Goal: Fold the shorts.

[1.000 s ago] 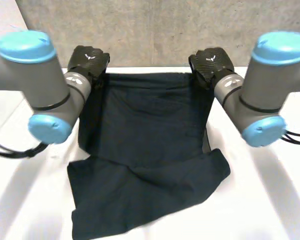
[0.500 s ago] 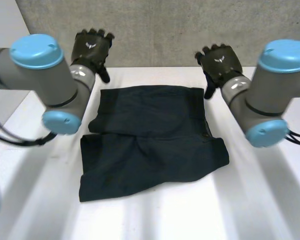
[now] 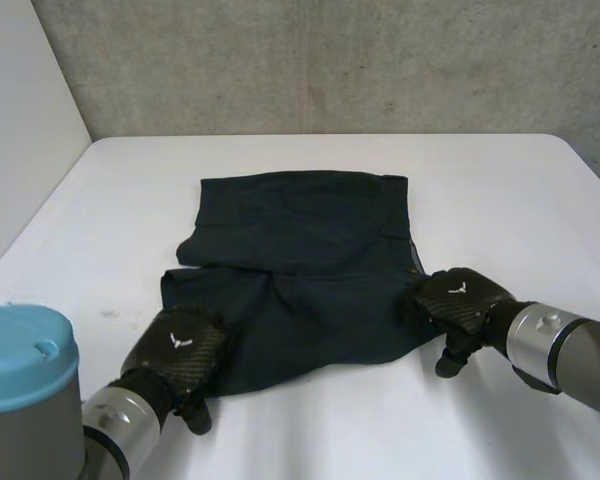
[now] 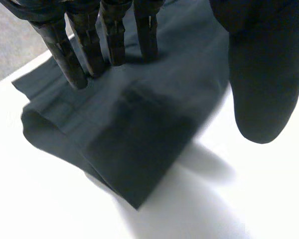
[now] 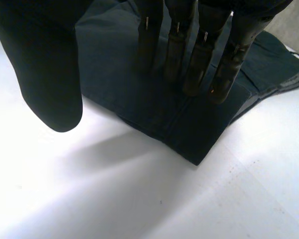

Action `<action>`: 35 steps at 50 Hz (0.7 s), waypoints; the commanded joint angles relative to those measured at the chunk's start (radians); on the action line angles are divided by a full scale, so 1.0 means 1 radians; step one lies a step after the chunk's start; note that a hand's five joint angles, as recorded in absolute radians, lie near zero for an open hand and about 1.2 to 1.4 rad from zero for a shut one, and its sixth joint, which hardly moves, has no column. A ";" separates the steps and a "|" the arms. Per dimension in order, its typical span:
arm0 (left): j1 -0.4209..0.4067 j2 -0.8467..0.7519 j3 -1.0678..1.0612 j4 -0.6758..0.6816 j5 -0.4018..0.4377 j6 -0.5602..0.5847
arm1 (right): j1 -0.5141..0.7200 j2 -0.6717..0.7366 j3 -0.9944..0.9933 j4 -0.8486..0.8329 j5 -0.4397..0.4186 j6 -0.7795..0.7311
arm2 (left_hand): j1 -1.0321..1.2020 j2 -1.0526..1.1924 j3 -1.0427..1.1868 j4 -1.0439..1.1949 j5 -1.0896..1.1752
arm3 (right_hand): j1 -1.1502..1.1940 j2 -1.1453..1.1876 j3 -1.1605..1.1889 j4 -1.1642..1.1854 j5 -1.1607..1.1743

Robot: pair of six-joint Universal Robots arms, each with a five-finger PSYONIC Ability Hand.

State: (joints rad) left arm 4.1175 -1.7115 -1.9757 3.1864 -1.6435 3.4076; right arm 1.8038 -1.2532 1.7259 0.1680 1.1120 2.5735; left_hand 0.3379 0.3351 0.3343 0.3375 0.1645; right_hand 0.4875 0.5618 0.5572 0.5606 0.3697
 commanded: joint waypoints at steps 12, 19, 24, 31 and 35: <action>0.040 -0.181 0.044 0.176 -0.072 0.016 | 0.012 0.227 -0.085 -0.265 0.005 -0.013 | 0.225 0.227 0.228 0.225 0.223 | 0.070 -0.004 0.000 -0.003 0.013; 0.038 -0.221 0.069 0.233 -0.073 0.016 | 0.012 0.285 -0.138 -0.331 0.017 -0.003 | 0.720 0.723 0.724 0.720 0.719 | 0.700 0.626 0.631 0.627 0.644; 0.037 -0.214 0.078 0.247 -0.072 0.016 | 0.012 0.305 -0.170 -0.360 0.086 -0.009 | 1.058 1.061 1.062 1.059 1.057 | 0.909 0.834 0.839 0.836 0.852; 0.038 -0.090 0.071 0.199 -0.070 0.042 | 0.006 0.209 -0.154 -0.317 0.135 -0.013 | 1.058 1.061 1.062 1.059 1.057 | 0.909 0.834 0.839 0.836 0.852; 0.044 -0.004 0.052 0.067 -0.068 0.117 | 0.002 0.098 -0.149 -0.144 0.121 -0.036 | 1.058 1.061 1.062 1.059 1.057 | 0.909 0.834 0.839 0.836 0.852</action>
State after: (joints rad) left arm 4.1553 -1.8370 -1.9008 3.3973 -1.7139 3.4440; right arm 1.8135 -0.9994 1.5621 -0.1701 1.2330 2.5617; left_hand 1.1313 1.1928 1.1858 1.2029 0.9791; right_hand 0.9557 1.1725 1.1785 1.1877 0.9613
